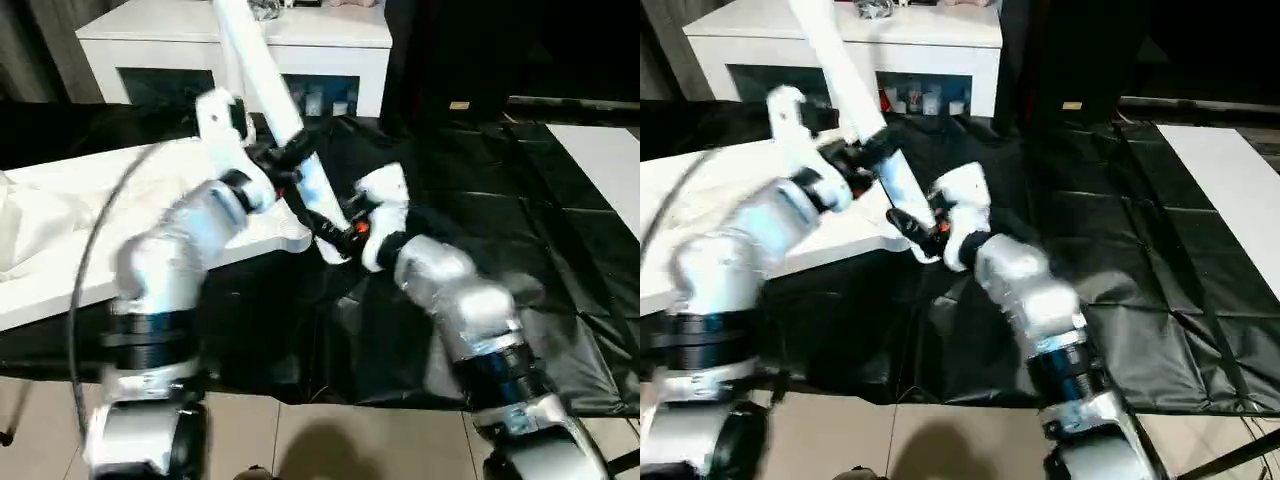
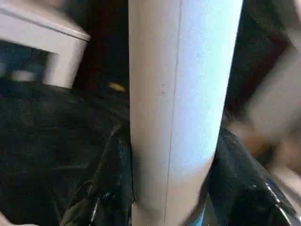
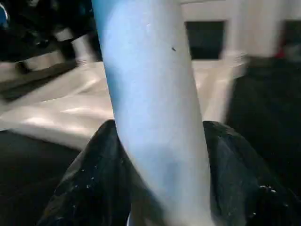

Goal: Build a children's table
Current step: Pick table leg

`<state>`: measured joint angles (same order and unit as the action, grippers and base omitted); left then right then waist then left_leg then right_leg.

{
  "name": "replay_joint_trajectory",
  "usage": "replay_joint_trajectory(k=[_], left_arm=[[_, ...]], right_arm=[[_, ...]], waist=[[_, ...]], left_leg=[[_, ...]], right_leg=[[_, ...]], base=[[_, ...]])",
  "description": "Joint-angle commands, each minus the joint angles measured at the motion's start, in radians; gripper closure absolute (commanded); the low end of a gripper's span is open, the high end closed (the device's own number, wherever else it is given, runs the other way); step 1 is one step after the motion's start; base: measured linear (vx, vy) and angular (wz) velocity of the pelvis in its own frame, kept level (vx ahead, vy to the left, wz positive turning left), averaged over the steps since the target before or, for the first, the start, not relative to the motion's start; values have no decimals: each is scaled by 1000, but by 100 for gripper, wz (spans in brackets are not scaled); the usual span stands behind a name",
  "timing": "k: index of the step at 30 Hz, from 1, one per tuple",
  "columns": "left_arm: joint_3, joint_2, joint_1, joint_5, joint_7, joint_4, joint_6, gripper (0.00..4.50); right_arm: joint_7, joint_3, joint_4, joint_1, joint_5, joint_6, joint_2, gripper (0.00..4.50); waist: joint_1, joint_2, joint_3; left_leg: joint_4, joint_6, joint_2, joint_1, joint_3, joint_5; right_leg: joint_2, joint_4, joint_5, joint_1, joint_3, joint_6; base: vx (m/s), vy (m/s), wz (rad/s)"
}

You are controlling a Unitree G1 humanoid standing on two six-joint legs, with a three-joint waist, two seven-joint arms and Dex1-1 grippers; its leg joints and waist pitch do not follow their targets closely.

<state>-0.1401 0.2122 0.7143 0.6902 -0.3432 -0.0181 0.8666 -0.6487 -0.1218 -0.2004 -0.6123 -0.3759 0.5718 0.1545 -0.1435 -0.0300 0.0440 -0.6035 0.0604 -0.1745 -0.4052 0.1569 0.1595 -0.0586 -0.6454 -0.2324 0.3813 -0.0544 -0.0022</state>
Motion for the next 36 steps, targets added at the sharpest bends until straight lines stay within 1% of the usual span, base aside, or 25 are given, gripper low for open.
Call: replay_joint_trajectory(k=[1,2,3,4,5,6,8,9,11,13,14,15,17,18,20,21,22,23,26,27,29,30,31,33,36], left_arm=[[49,22,-5,37,-89,-47,49,266],[50,23,-4,38,-92,-47,50,266],[70,56,-1,60,-146,-61,73,266],[79,72,1,71,-173,-70,84,266],[84,87,3,85,-198,-78,97,266],[90,111,9,106,-248,-92,108,266],[86,116,12,116,-263,-95,112,266],[82,117,13,126,-271,-97,115,266],[56,134,22,193,-348,-110,146,266],[52,137,24,202,-358,-110,150,266],[51,139,25,204,-362,-109,151,266],[46,138,28,208,-364,-106,153,266],[40,138,31,218,-369,-100,156,266],[42,148,30,223,-380,-97,157,266],[44,152,26,222,-382,-97,157,266],[43,153,25,223,-382,-97,158,266],[44,155,25,225,-385,-96,159,266],[43,156,24,227,-387,-96,160,266],[41,157,23,231,-389,-96,161,266],[39,157,23,233,-391,-95,160,266],[38,158,24,235,-392,-94,159,266],[37,158,26,236,-393,-91,157,266],[36,158,26,236,-395,-90,157,266],[34,158,25,239,-399,-90,157,266],[39,162,23,240,-403,-90,154,266]], right_arm=[[-81,13,22,-23,-41,71,40,147],[-85,12,22,-23,-42,73,42,132],[-164,1,30,-27,-66,106,90,115],[-197,-1,34,-30,-83,132,109,115],[-230,-1,41,-32,-105,161,126,102],[-301,-15,61,-34,-138,197,165,102],[-322,-25,69,-34,-141,198,178,87],[-331,-29,71,-34,-141,200,184,69],[-393,-55,82,-41,-155,236,230,66],[-405,-59,82,-44,-158,242,236,66],[-409,-61,82,-45,-158,244,239,66],[-424,-65,84,-46,-163,249,243,66],[-455,-68,89,-47,-182,268,248,93],[-470,-67,96,-48,-196,286,249,100],[-473,-65,99,-48,-205,300,246,104],[-479,-67,100,-49,-208,302,247,126],[-487,-69,101,-50,-214,306,249,138],[-495,-73,106,-49,-218,309,252,138],[-504,-76,114,-46,-223,315,254,156],[-507,-77,116,-44,-222,316,254,181],[-506,-75,118,-43,-222,318,252,188],[-503,-72,119,-42,-225,319,248,202],[-499,-70,122,-41,-228,320,245,202],[-498,-69,132,-37,-231,316,243,224],[-505,-69,147,-32,-238,313,245,239]], waist=[[6,-5,-64],[5,-4,-63],[5,-1,-62],[5,-2,-63],[4,-1,-64],[4,-4,-64],[4,-1,-64],[3,-1,-65],[4,2,-65],[4,-1,-64],[5,2,-64],[4,1,-63],[3,1,-64],[1,4,-64],[1,4,-65],[1,4,-64],[0,3,-65],[0,4,-64],[0,3,-64],[0,3,-64],[0,3,-64],[0,0,-65],[0,-1,-65],[1,0,-65],[1,1,-66]], left_leg=[[72,5,-49,32,-17,187],[72,7,-49,30,-16,186],[72,16,-47,27,-15,184],[71,14,-46,28,-14,185],[70,14,-47,27,-14,173],[69,12,-45,28,-14,169],[68,8,-46,26,-13,159],[67,7,-46,25,-13,153],[65,5,-44,25,-12,147],[65,2,-45,27,-12,151],[66,0,-45,26,-12,156],[66,2,-46,27,-12,163],[66,2,-47,28,-13,163],[66,2,-47,28,-12,159],[65,-2,-46,27,-12,149],[65,-2,-47,26,-12,148],[66,-1,-47,27,-12,148],[66,2,-47,27,-12,154],[66,5,-47,27,-12,153],[66,6,-47,27,-12,151],[66,6,-47,27,-12,152],[66,8,-47,27,-13,154],[66,9,-47,27,-13,155],[66,13,-47,28,-13,157],[66,12,-47,28,-13,154]], right_leg=[[-73,73,-11,-38,47,-158],[-74,74,-14,-37,48,-160],[-78,75,-25,-41,47,-167],[-78,77,-30,-42,48,-167],[-77,74,-25,-42,48,-168],[-76,75,-18,-42,47,-175],[-76,73,-2,-43,47,-183],[-78,73,1,-43,47,-188],[-76,73,-2,-45,46,-193],[-75,72,-13,-41,46,-200],[-76,74,-22,-42,46,-203],[-77,75,-37,-41,46,-204],[-77,75,-44,-43,46,-204],[-78,75,-44,-42,47,-204],[-77,74,-35,-42,47,-204],[-77,75,-32,-42,46,-204],[-77,74,-33,-41,46,-204],[-77,75,-40,-41,46,-203],[-77,75,-45,-41,47,-197],[-78,75,-44,-41,47,-197],[-78,75,-44,-41,47,-197],[-78,75,-45,-41,47,-196],[-77,75,-45,-41,46,-196],[-77,75,-41,-41,46,-197],[-77,73,-29,-42,46,-198]], base=[[0,0,0],[0,0,0],[0,0,0],[0,0,0],[0,0,0],[0,0,0],[0,0,0],[0,0,0],[0,0,0],[0,0,0],[0,0,0],[0,0,0],[0,0,0],[0,0,0],[0,0,0],[0,0,0],[0,0,0],[0,0,0],[0,0,0],[0,0,0],[0,0,0],[0,0,0],[0,0,0],[0,0,0],[0,0,0]])
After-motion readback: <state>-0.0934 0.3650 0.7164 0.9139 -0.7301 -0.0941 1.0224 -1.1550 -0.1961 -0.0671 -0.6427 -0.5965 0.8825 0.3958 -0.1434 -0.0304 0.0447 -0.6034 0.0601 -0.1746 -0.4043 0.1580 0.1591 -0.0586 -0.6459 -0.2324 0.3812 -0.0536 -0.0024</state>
